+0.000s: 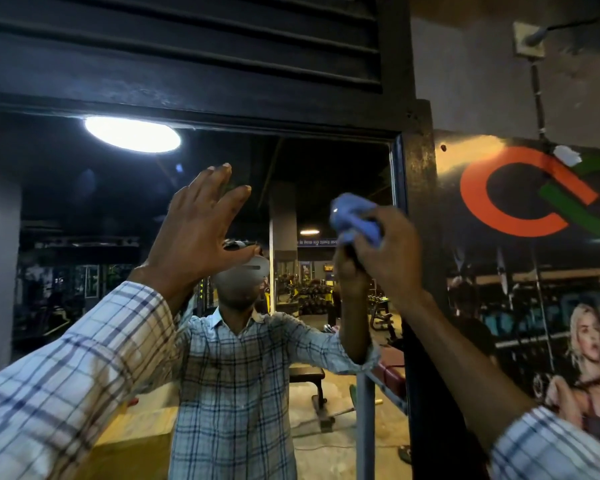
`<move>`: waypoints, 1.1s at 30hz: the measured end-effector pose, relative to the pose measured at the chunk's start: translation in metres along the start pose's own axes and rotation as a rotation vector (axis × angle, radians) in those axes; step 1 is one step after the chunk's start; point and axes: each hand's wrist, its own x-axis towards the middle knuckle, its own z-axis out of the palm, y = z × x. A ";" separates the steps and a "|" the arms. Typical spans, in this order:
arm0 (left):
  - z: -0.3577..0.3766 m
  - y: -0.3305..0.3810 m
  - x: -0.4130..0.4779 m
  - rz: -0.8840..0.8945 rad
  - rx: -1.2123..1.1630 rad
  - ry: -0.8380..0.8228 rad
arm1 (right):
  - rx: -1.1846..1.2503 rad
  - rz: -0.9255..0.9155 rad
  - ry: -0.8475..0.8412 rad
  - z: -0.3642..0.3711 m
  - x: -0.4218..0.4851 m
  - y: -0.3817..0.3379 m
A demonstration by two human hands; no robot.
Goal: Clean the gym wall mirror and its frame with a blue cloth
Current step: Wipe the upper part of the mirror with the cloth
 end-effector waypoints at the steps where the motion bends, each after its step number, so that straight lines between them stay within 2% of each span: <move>1: 0.001 0.000 -0.001 -0.002 -0.003 0.003 | 0.017 0.128 0.165 -0.002 -0.004 0.003; 2: 0.001 0.000 -0.001 -0.007 -0.005 0.004 | 0.032 0.160 0.213 -0.001 -0.014 -0.001; 3: 0.002 0.000 -0.001 -0.012 -0.005 0.003 | 0.040 0.074 0.138 0.005 -0.029 -0.006; 6: 0.002 0.000 -0.004 -0.014 -0.001 0.001 | -0.062 -0.362 -0.411 0.013 -0.075 -0.012; 7: 0.001 0.000 -0.006 -0.012 -0.001 -0.002 | -0.121 -0.427 -0.460 0.010 -0.073 -0.005; 8: 0.001 -0.001 -0.008 -0.008 -0.003 -0.005 | -0.134 -0.378 -0.399 0.006 -0.066 0.002; 9: 0.001 -0.002 -0.010 -0.007 -0.004 -0.006 | -0.091 -0.229 -0.255 0.003 -0.055 0.007; 11: 0.000 -0.003 -0.014 -0.017 -0.006 -0.013 | 0.005 0.118 0.131 -0.002 -0.038 0.007; 12: -0.001 -0.004 -0.015 -0.022 -0.008 -0.016 | 0.040 0.218 0.239 0.003 -0.037 0.002; 13: -0.002 -0.005 -0.017 -0.027 -0.007 -0.015 | 0.054 0.217 0.232 0.013 -0.041 -0.007; 14: -0.003 -0.007 -0.018 -0.029 -0.003 -0.018 | 0.050 0.120 0.115 0.024 -0.049 -0.019; 17: -0.005 -0.016 -0.023 -0.038 0.010 -0.016 | -0.080 -0.461 -0.420 0.040 -0.068 -0.034; 18: -0.006 -0.020 -0.025 -0.040 0.016 -0.017 | -0.094 -0.524 -0.465 0.038 -0.057 -0.032; 19: -0.007 -0.024 -0.027 -0.038 0.022 -0.021 | -0.061 -0.458 -0.391 0.036 -0.043 -0.030; 22: -0.008 -0.032 -0.035 -0.048 0.023 -0.029 | 0.147 0.098 0.103 0.033 -0.013 -0.039; 23: -0.008 -0.033 -0.037 -0.055 0.025 -0.028 | 0.176 0.157 0.157 0.041 -0.014 -0.047; 24: -0.008 -0.033 -0.038 -0.059 0.032 -0.027 | 0.185 0.089 0.102 0.049 -0.020 -0.057; 27: -0.011 -0.040 -0.041 -0.063 0.050 -0.026 | 0.051 -0.530 -0.458 0.071 -0.053 -0.077; 28: -0.013 -0.044 -0.043 -0.073 0.044 -0.022 | 0.011 -0.629 -0.555 0.071 -0.052 -0.076; 29: -0.015 -0.048 -0.046 -0.079 0.031 -0.017 | 0.013 -0.618 -0.524 0.070 -0.041 -0.073; 30: -0.017 -0.053 -0.049 -0.080 0.015 -0.011 | 0.046 -0.508 -0.397 0.069 -0.030 -0.071; 32: -0.020 -0.061 -0.056 -0.079 -0.002 0.002 | 0.119 -0.136 -0.048 0.063 -0.011 -0.071; 33: -0.022 -0.063 -0.059 -0.080 0.000 0.004 | 0.169 0.018 0.072 0.066 -0.009 -0.073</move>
